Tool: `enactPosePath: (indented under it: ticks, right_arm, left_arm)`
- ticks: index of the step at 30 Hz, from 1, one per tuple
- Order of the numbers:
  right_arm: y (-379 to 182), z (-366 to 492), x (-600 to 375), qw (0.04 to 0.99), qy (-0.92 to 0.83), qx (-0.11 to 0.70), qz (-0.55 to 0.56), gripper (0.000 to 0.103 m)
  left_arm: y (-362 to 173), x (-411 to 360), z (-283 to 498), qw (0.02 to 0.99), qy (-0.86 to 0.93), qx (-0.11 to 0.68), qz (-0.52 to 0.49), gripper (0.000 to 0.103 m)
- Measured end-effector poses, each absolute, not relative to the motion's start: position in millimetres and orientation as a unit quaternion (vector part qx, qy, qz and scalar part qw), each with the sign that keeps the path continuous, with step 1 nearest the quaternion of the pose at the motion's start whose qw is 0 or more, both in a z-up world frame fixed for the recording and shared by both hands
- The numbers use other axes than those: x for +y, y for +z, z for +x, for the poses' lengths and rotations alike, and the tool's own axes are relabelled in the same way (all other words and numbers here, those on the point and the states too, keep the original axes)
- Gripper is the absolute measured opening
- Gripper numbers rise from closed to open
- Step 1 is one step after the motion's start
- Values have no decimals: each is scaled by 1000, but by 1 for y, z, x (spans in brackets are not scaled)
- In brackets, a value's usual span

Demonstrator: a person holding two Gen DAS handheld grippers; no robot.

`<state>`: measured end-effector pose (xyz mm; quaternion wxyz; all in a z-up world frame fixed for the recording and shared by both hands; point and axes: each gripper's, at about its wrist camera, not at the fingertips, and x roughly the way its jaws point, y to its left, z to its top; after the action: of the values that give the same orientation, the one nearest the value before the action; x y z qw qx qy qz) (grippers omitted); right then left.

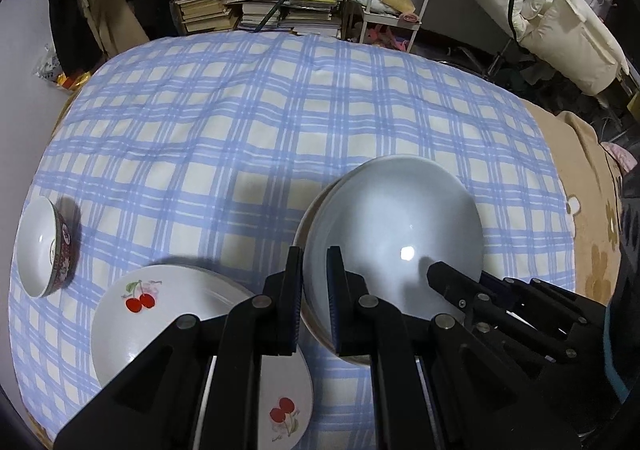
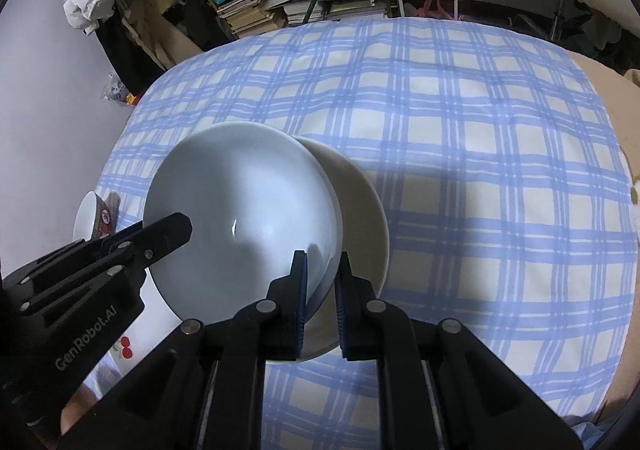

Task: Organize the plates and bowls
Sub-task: 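Lower the white bowl onto the white plate with both grippers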

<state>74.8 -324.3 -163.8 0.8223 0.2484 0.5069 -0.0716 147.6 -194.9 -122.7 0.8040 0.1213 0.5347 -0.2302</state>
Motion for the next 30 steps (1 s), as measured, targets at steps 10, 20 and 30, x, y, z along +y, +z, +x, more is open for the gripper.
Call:
enactPosePath:
  ticks: [10, 20, 30]
  right_arm:
    - [-168, 75, -327, 820, -90, 511, 241, 14]
    - [-166, 80, -322, 830, -103, 508, 203, 14]
    - [-165, 80, -324, 831, -105, 507, 204, 14]
  left_arm:
    - [-140, -197, 152, 785, -236, 561, 120, 10]
    - [-143, -198, 154, 783, -233, 564, 117, 10]
    - [-145, -198, 154, 779, -228, 570, 124, 11]
